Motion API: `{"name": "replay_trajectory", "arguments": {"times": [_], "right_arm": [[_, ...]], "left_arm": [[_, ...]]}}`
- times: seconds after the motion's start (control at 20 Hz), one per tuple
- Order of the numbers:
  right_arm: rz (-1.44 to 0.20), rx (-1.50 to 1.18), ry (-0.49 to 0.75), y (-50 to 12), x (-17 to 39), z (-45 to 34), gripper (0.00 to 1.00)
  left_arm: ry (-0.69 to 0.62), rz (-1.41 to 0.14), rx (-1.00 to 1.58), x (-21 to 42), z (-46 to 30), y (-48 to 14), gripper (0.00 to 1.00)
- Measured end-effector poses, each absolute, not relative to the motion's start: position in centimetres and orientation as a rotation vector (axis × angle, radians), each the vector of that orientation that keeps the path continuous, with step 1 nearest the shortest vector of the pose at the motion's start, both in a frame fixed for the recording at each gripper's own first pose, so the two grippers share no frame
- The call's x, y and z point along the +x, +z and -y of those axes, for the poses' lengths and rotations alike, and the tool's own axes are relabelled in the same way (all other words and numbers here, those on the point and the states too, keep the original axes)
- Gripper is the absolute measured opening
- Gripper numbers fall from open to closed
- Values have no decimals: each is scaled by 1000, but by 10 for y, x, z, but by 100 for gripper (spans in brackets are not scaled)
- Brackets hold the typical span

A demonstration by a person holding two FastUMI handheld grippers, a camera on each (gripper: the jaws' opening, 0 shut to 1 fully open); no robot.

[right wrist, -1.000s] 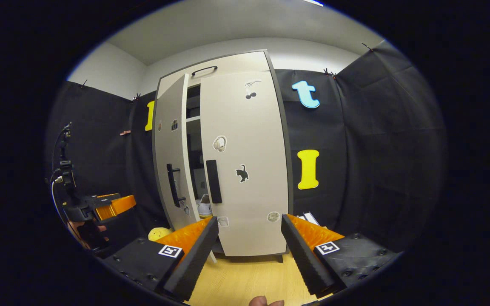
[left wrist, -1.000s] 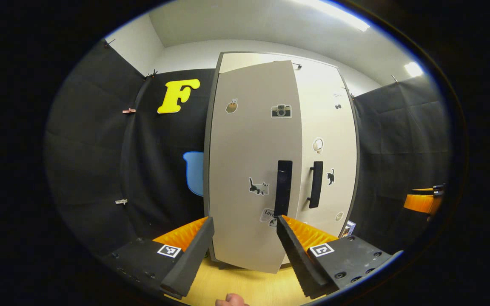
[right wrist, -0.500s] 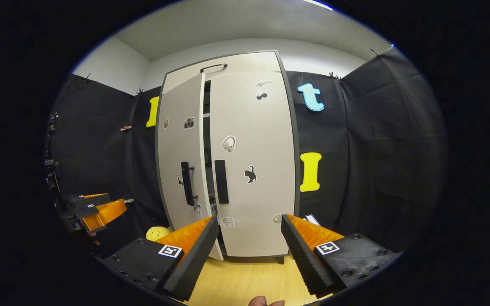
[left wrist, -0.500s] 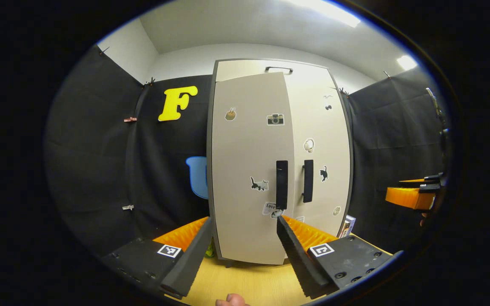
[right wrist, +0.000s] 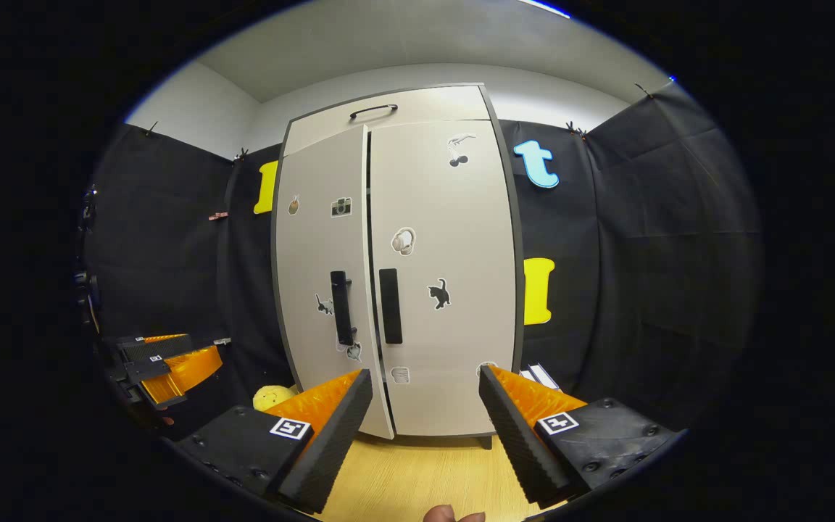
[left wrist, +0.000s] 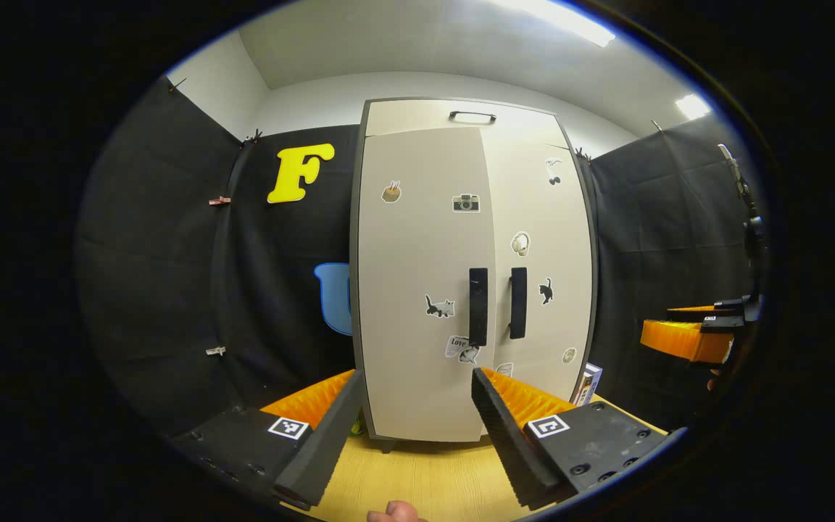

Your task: Grab one shoe with the right hand and put it into the shoe cabinet, grab the other shoe with the left hand and put it into the shoe cabinet; then close the right door with the right hand and the left door with the left hand.

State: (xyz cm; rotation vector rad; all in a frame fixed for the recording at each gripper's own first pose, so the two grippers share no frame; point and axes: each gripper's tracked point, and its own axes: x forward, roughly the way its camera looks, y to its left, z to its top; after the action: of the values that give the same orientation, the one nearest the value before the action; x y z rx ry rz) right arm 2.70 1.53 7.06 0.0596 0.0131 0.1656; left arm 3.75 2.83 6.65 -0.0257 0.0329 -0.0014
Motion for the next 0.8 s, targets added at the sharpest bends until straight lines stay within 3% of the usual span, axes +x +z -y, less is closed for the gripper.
{"name": "replay_trajectory", "arguments": {"times": [0.8], "right_arm": [[-10,47,156,66,27,-14,98]], "left_arm": [[2,-44,-52,41,-30,62,94]]}}
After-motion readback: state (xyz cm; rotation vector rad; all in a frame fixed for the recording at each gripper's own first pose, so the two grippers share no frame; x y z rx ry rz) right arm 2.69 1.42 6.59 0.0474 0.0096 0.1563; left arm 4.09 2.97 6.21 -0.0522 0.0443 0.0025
